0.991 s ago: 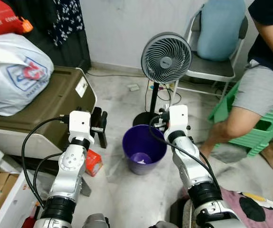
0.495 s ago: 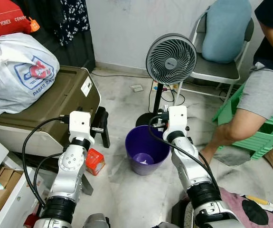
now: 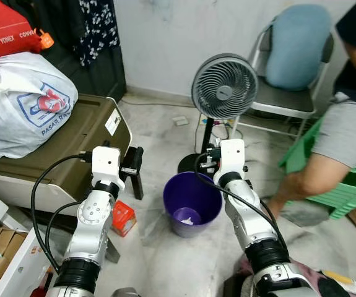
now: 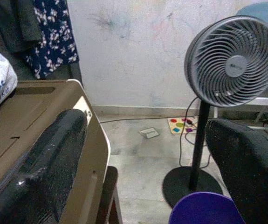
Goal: Clean up the room
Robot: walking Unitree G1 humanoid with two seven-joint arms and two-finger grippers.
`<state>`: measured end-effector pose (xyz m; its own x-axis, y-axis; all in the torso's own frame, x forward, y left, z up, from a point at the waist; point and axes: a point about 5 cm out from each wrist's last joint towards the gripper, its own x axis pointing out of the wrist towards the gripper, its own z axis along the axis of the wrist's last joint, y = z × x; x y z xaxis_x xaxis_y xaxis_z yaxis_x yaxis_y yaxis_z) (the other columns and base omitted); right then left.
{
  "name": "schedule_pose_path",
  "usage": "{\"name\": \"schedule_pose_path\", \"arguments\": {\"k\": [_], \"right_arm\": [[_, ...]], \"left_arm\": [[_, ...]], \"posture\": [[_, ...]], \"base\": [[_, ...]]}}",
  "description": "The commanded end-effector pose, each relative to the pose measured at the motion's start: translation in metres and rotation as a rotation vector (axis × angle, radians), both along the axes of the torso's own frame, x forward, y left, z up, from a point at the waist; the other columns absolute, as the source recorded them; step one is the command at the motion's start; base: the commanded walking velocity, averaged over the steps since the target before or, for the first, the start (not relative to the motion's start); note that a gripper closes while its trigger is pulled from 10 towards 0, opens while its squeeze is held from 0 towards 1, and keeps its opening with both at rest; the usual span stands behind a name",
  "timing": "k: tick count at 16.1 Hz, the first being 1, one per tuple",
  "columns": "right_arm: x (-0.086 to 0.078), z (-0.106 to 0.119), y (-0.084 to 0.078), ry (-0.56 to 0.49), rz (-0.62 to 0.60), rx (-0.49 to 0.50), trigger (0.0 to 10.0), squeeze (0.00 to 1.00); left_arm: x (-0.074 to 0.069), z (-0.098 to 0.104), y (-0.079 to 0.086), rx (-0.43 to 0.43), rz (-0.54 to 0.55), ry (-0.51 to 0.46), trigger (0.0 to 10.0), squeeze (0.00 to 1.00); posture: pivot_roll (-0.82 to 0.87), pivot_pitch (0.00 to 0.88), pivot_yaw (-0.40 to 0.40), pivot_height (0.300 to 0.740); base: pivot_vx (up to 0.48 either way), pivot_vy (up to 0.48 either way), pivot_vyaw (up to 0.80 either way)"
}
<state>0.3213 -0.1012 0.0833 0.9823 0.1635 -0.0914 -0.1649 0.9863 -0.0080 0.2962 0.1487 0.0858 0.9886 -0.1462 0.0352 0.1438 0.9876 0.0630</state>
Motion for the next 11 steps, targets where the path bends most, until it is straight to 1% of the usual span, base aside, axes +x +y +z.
{"name": "schedule_pose_path", "arguments": {"k": [1,9,10,11], "right_arm": [[0.0010,0.0033,0.0009,-0.011,0.002,0.004,10.0,0.00],[0.0015,0.0038,0.0011,-0.015,0.004,0.000,10.0,0.00],[0.0018,0.0038,0.0010,-0.015,0.005,-0.001,10.0,0.00],[0.0018,0.0036,0.0009,-0.015,0.005,-0.002,10.0,0.00]], "left_arm": [[0.0005,0.0010,0.0002,-0.002,-0.003,-0.005,10.0,0.00],[0.0012,0.0005,0.0006,0.001,0.001,0.001,10.0,0.00],[0.0016,0.0002,0.0005,0.000,0.003,0.004,10.0,0.00],[0.0017,0.0000,0.0006,0.000,0.004,0.006,10.0,0.00]], "posture": [[0.09,0.000,-0.021,0.740],[0.09,0.000,-0.020,0.740],[0.09,0.000,-0.021,0.740],[0.09,0.000,-0.021,0.740]], "base": [[0.345,0.000,0.00],[0.338,0.000,0.00],[0.270,0.000,0.00],[0.000,0.000,0.00]]}}
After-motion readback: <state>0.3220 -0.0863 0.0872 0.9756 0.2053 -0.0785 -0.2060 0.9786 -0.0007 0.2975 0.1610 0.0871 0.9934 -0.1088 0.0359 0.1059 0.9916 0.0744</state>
